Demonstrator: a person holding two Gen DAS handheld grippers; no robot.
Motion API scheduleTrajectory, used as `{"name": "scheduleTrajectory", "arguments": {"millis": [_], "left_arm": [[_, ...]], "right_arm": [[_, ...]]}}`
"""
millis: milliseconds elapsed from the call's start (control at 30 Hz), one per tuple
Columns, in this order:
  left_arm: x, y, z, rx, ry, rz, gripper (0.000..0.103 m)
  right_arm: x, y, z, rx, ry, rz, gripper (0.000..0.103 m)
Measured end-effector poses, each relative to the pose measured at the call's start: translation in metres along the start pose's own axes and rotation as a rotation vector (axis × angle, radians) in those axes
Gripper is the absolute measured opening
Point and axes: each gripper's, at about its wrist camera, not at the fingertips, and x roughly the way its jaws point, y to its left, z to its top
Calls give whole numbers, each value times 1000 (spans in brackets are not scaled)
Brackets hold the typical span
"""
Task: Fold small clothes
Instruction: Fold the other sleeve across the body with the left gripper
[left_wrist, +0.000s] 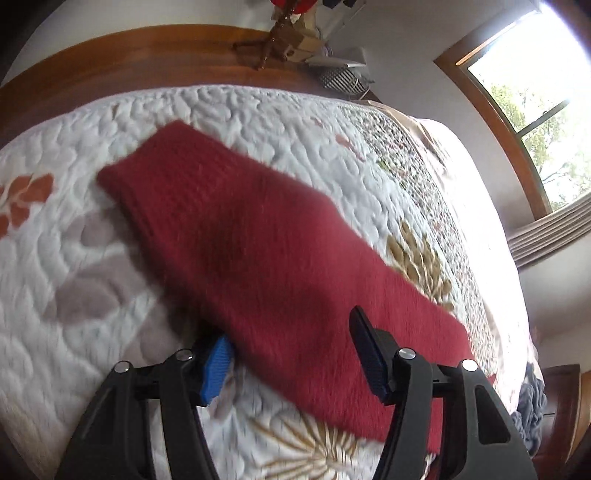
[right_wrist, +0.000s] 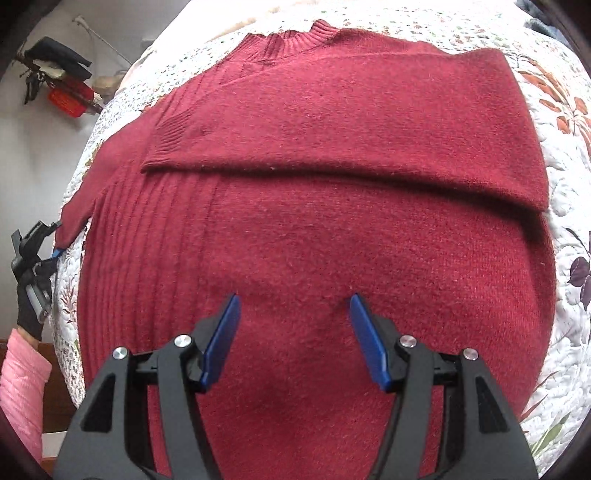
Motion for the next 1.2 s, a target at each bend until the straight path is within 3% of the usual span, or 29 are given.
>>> {"name": "scheduleTrajectory", "arguments": {"millis": [100,167,333,633,733,933,1200], "left_arm": [[2,-3,7,13,-10,22,52],[2,-3,10,18,-14,43,34],[-6,-5,13,6,-30,25,12],[-52,-85,-8,189,-81,-104,11],[-59,-127,-28,283,-65,-152,10],[-57,-192,-67,373,-20,-248,10],[-47,-264,-143,468,51,-354,10]], "right_arm": [[4,-3,0,3,6,-6,61],[5,-3,0,5,6,-7,61],[2,-6,-1,3,4,-6,61],[-10,-11,-5,14,-15,-3,61],[-15,-14,-5,25,-24,-1,61],[-27,-21,-4,32,-45,0,61],[-34,-26,-1,36,-67,7,61]]}}
